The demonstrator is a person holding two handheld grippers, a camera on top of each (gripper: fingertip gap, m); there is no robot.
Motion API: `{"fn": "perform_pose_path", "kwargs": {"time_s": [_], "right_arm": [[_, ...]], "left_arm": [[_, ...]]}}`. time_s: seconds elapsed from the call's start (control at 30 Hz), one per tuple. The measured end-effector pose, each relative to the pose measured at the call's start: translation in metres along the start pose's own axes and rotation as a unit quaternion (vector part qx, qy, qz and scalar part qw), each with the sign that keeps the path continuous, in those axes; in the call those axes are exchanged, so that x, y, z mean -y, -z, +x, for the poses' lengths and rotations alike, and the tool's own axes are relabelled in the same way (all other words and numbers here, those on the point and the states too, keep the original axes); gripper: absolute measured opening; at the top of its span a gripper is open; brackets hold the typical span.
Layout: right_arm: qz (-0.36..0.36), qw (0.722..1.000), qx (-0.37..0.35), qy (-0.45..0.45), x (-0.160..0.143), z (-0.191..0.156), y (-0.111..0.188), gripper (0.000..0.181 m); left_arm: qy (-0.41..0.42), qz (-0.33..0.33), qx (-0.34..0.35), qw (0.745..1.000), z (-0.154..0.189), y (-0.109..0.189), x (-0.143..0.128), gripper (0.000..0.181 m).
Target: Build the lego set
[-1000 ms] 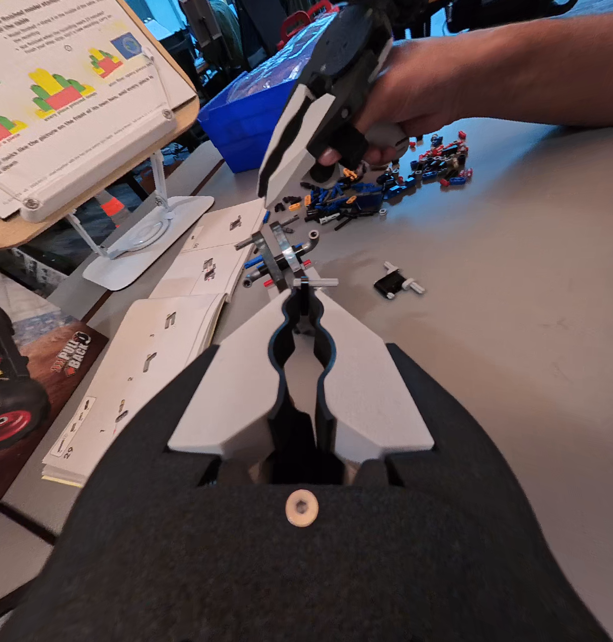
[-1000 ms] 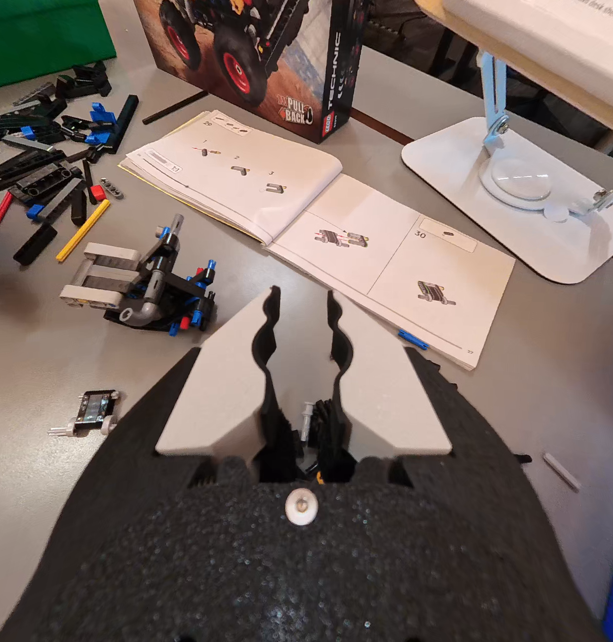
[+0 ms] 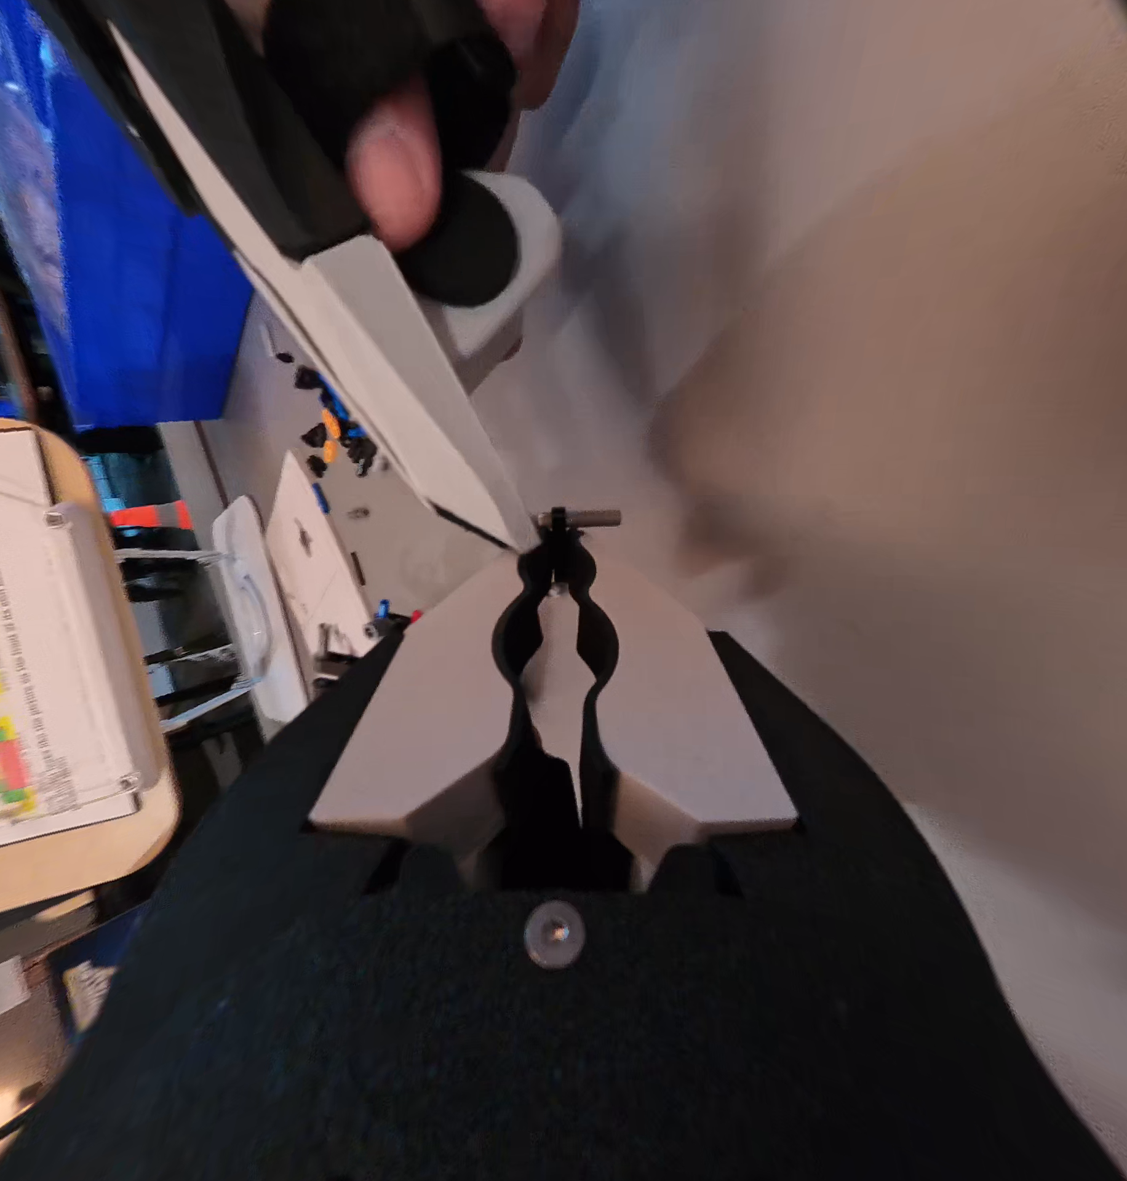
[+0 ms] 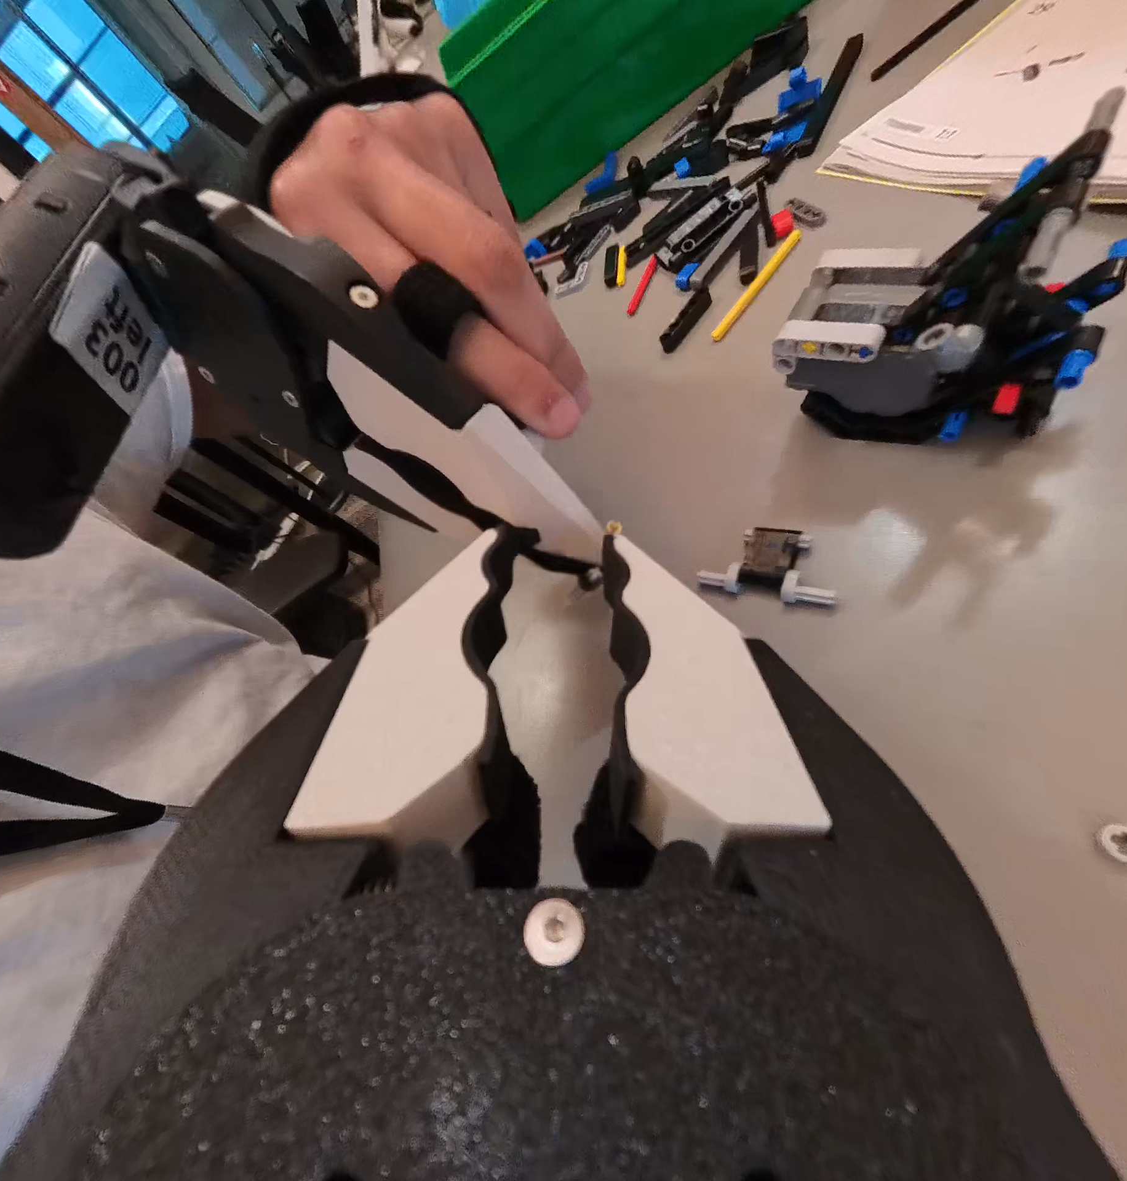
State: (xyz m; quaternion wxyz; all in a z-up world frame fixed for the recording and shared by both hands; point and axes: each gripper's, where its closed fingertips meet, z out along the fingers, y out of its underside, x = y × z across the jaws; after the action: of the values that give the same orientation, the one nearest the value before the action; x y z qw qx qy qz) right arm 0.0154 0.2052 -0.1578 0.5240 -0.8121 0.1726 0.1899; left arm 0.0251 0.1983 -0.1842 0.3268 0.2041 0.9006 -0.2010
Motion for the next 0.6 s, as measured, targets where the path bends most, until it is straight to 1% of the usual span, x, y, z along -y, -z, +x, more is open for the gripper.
{"fn": "perform_pose_path", "kwargs": {"time_s": [0.07,0.17,0.23,0.27,0.33,0.37,0.43,0.47,0.6], "right_arm": [[-0.002,1.000,0.008,-0.002,0.001,0.003,0.003,0.027],[0.022,0.999,0.044,-0.012,0.008,-0.003,0.005,0.027],[0.026,0.999,0.040,-0.021,0.008,0.002,0.003,0.024],[0.027,0.999,0.035,-0.018,0.009,0.004,0.002,0.020],[0.040,0.998,0.038,-0.009,0.012,0.003,0.004,0.004],[0.039,0.999,0.036,-0.008,0.012,0.003,0.004,0.005],[0.033,0.999,0.032,-0.007,0.010,0.004,0.003,0.015],[0.034,0.999,0.035,-0.008,0.011,0.004,0.003,0.017],[0.047,0.998,0.047,-0.017,0.015,0.003,0.002,0.019]], "left_arm": [[-0.006,-0.001,0.001,1.000,-0.001,-0.003,-0.001,0.001],[-0.003,-0.008,0.001,1.000,-0.003,-0.006,-0.002,0.001],[-0.011,-0.023,0.005,1.000,-0.005,-0.010,-0.006,0.002],[-0.011,-0.027,0.008,1.000,-0.006,-0.011,-0.007,0.002],[-0.004,-0.029,0.015,0.999,-0.009,-0.012,-0.009,0.001],[0.002,-0.030,0.016,0.999,-0.010,-0.012,-0.010,0.001],[0.013,-0.032,0.019,0.999,-0.012,-0.011,-0.013,0.001],[0.017,-0.031,0.019,0.999,-0.012,-0.011,-0.014,0.001],[0.027,-0.038,0.021,0.999,-0.011,-0.014,-0.016,0.002]]}}
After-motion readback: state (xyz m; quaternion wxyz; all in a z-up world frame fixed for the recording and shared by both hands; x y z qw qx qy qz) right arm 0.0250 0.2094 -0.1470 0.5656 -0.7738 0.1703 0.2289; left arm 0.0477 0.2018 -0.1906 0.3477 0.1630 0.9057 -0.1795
